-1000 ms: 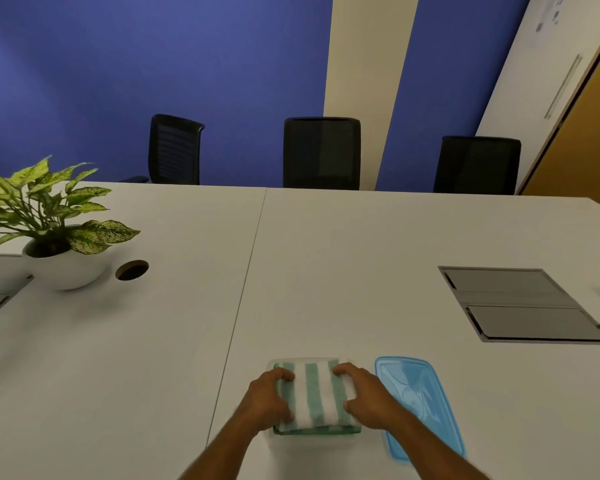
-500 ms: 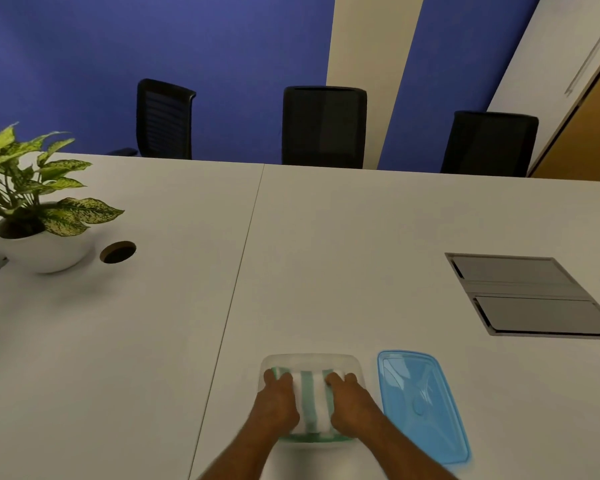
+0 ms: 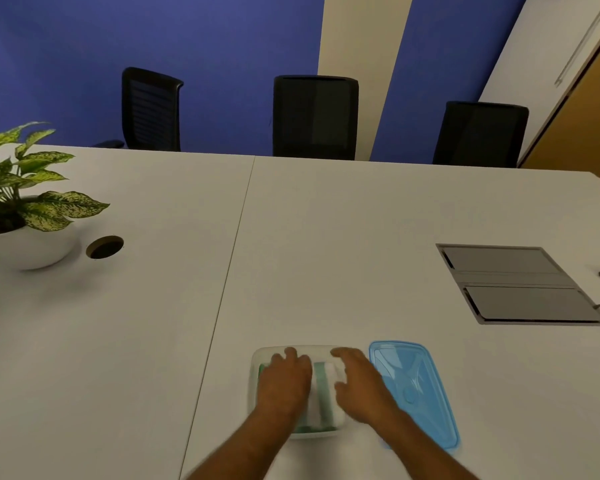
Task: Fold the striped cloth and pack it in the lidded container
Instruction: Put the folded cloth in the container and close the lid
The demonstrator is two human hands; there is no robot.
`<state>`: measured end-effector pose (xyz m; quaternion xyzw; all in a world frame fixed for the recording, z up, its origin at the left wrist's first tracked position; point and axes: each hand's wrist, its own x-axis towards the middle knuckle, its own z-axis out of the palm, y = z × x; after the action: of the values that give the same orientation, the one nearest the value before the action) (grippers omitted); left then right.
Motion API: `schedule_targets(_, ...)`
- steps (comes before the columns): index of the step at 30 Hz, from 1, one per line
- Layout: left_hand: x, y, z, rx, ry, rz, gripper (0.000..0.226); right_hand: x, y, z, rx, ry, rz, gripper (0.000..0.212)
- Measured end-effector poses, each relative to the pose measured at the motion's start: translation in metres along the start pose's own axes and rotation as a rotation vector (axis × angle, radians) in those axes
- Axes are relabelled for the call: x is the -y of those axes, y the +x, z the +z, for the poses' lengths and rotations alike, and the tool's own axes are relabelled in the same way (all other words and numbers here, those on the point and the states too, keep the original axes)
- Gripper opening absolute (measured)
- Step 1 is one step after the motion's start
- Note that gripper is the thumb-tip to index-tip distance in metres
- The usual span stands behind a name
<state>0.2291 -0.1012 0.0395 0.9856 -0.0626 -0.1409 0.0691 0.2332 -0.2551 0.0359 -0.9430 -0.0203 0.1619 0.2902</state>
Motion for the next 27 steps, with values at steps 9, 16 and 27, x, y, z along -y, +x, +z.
schedule_targets(9, -0.096, 0.005, 0.010, 0.109, -1.157, 0.026, 0.084, -0.115, -0.018, -0.059, -0.365, 0.355, 0.318, 0.034)
schedule_targets(16, -0.148, 0.009, 0.040, 0.195, -0.552, 0.149, 0.102, -0.187, -0.031, -0.042, -0.344, 0.265, 0.553, 0.052)
schedule_targets(27, -0.137, 0.000, 0.034, 0.296, -0.047, 0.189, 0.096, -0.201, -0.023, -0.036, -0.233, 0.187, 0.589, 0.063)
